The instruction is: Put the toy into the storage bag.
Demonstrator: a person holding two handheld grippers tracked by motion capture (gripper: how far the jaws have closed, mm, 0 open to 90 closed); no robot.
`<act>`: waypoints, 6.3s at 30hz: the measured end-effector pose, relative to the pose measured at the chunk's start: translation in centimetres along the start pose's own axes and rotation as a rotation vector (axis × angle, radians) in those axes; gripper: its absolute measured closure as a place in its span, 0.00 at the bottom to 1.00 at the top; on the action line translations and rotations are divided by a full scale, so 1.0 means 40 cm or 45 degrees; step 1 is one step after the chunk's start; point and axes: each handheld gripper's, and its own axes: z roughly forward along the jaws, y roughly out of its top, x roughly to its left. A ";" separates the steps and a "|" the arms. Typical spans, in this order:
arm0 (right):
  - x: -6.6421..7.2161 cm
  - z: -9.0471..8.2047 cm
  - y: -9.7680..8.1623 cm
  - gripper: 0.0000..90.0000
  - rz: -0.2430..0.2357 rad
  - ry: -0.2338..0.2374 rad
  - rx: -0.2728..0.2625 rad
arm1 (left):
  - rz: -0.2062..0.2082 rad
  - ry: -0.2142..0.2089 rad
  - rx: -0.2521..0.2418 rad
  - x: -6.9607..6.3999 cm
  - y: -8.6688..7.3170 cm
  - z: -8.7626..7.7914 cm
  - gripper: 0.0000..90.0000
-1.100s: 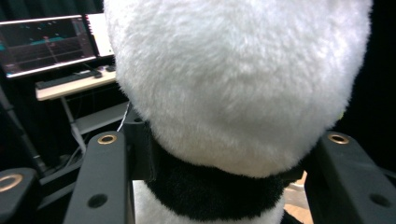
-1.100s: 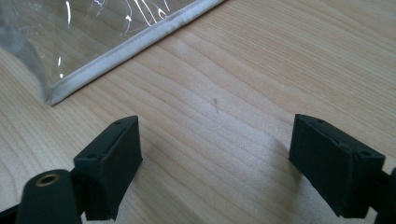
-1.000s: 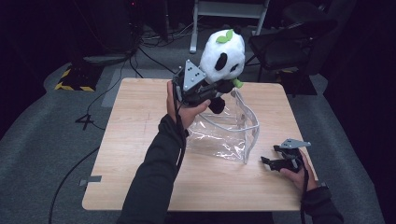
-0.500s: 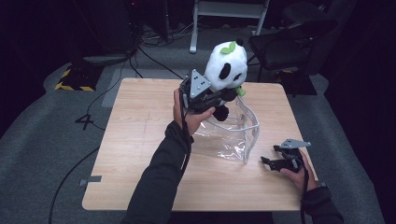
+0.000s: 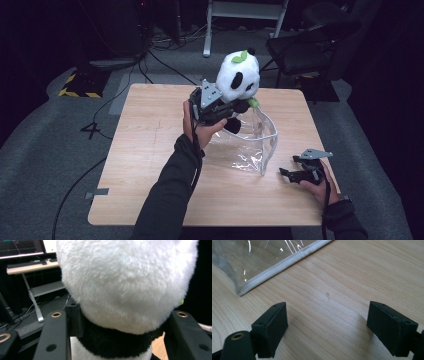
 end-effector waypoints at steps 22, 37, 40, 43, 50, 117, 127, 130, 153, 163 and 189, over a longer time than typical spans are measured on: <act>0.000 0.000 0.000 0.19 0.000 0.000 0.000 | -0.023 0.001 0.257 -0.003 -0.029 0.043 0.33; 0.000 0.000 0.000 0.19 0.000 0.000 0.000 | -0.027 -0.031 0.435 -0.025 -0.033 0.070 0.22; 0.000 0.000 0.000 0.19 0.000 0.000 0.000 | -0.042 -0.040 0.456 -0.023 -0.034 0.070 0.21; 0.000 0.000 0.000 0.19 -0.001 0.000 0.000 | -0.045 -0.039 0.482 -0.021 -0.033 0.070 0.20; 0.000 0.000 0.000 0.19 0.000 0.000 0.000 | -0.069 -0.023 0.503 -0.016 -0.030 0.067 0.20; 0.000 0.000 0.000 0.19 -0.001 -0.001 -0.001 | 0.033 0.119 0.416 0.117 -0.026 0.018 0.18; 0.000 0.000 0.000 0.19 -0.001 -0.001 -0.001 | 0.013 0.188 0.403 0.171 -0.034 -0.032 0.18; 0.000 0.000 0.000 0.19 -0.001 -0.001 -0.001 | 0.000 0.201 0.392 0.188 -0.041 -0.051 0.18; 0.001 0.000 0.000 0.19 0.000 -0.001 0.000 | 0.020 0.331 0.463 0.266 -0.118 -0.136 0.18; 0.001 0.000 0.000 0.18 -0.001 -0.001 0.000 | 0.034 0.348 0.504 0.270 -0.148 -0.151 0.18; 0.001 0.000 0.000 0.18 -0.001 -0.002 -0.001 | 0.055 0.307 0.662 0.269 -0.258 -0.192 0.18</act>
